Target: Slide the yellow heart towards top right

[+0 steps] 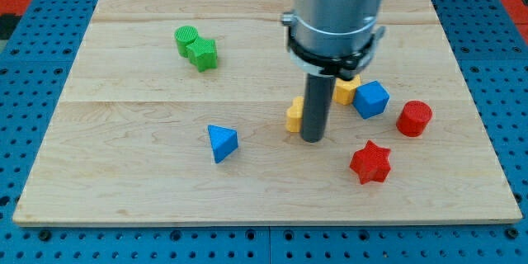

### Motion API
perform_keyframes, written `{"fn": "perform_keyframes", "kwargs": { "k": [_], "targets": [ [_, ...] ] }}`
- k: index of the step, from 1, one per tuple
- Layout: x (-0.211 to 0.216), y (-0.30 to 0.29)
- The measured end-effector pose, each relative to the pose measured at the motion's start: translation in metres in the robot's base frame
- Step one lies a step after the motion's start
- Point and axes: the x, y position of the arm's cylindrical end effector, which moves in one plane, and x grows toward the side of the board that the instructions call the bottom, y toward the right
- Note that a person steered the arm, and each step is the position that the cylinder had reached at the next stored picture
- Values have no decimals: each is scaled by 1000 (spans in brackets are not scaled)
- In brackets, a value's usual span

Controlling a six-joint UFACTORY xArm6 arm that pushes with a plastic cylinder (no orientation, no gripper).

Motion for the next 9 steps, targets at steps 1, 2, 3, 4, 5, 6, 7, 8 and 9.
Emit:
{"fn": "perform_keyframes", "kwargs": {
  "k": [1, 2, 3, 4, 5, 6, 7, 8, 9],
  "targets": [
    [-7, -24],
    [-13, -60],
    [-24, -50],
    [-24, -6],
    [-34, 19],
    [-70, 36],
    [-68, 28],
    [-98, 45],
    [-149, 73]
  ]
}}
